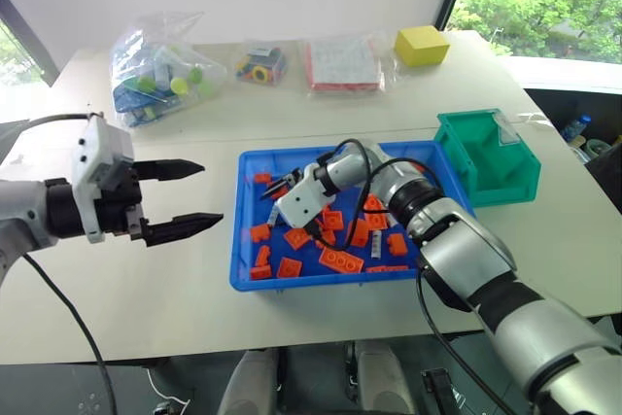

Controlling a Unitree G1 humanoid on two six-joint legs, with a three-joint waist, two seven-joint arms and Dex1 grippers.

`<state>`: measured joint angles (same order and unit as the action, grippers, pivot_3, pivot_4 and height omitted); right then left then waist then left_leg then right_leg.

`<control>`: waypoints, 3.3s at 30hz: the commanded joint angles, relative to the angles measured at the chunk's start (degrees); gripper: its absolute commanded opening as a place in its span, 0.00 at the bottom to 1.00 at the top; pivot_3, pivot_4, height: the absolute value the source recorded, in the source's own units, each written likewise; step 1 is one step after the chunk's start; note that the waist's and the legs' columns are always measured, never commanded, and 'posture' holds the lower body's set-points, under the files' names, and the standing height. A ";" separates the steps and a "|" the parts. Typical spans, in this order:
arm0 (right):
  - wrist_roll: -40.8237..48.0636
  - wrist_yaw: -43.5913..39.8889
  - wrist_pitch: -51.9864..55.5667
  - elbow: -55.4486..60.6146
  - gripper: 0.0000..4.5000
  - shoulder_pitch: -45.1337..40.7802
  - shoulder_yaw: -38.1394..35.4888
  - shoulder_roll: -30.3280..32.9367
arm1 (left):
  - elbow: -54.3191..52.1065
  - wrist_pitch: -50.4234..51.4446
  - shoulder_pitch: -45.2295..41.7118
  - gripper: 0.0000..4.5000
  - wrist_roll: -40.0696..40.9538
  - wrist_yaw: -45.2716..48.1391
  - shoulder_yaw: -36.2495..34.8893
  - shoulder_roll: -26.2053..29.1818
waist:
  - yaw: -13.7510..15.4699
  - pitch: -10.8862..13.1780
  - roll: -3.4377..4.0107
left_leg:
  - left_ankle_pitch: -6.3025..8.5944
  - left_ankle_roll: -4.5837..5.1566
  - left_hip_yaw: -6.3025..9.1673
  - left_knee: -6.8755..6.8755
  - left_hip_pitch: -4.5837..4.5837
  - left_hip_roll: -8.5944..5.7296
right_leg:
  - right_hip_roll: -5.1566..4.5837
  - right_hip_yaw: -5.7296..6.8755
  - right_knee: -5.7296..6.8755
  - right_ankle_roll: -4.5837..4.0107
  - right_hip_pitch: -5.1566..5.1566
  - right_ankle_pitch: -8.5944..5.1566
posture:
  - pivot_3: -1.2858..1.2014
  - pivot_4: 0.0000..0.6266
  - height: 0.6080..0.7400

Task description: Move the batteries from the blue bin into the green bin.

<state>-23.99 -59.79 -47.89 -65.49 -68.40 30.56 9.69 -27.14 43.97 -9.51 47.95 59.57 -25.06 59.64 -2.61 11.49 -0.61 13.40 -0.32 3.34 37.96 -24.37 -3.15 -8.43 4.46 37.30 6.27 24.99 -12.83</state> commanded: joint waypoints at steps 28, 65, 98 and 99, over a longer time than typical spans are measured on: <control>31.94 9.03 81.58 64.29 0.02 23.91 -47.05 34.22 | 3.41 -3.23 -8.72 1.00 -0.66 2.09 10.88 -3.85 | 3.32 0.01 0.00 | 0.02 0.04 -0.06 0.01 -0.10 -0.02 | -0.13 0.06 -0.19 0.00 -0.04 -0.02 | 0.52 0.24 0.64; 60.37 17.82 118.12 93.97 0.91 46.25 -48.99 41.20 | 7.34 -4.78 -15.30 1.00 -3.06 3.88 15.21 -6.96 | 2.16 0.03 -0.05 | 0.13 0.27 -0.14 0.11 -0.09 0.09 | -0.15 0.04 -0.36 -0.01 -0.22 -0.10 | 0.52 0.24 0.64; 55.09 37.55 125.04 86.73 0.77 41.68 -34.80 21.14 | 6.34 -3.40 -16.65 1.00 -1.70 1.21 14.11 -7.27 | 3.20 0.03 -0.04 | 0.12 0.27 -0.13 0.11 -0.11 0.01 | -0.13 0.09 -0.40 0.06 -0.22 -0.06 | 0.52 0.24 0.64; 54.98 37.59 124.92 86.62 0.66 41.55 -34.72 21.32 | 6.40 -3.46 -16.71 1.00 -1.75 1.13 14.08 -7.32 | 3.19 0.03 -0.04 | 0.12 0.27 -0.13 0.11 -0.11 0.01 | -0.12 0.09 -0.40 0.07 -0.22 -0.06 | 0.52 0.24 0.64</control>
<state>31.28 -22.09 78.19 20.56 -25.74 -4.10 30.81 -19.84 41.05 -25.17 45.66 60.89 -8.77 51.75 0.58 11.53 -0.66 13.52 -0.05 3.21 38.07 -24.48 -3.14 -8.56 4.55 36.90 6.33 24.77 -12.89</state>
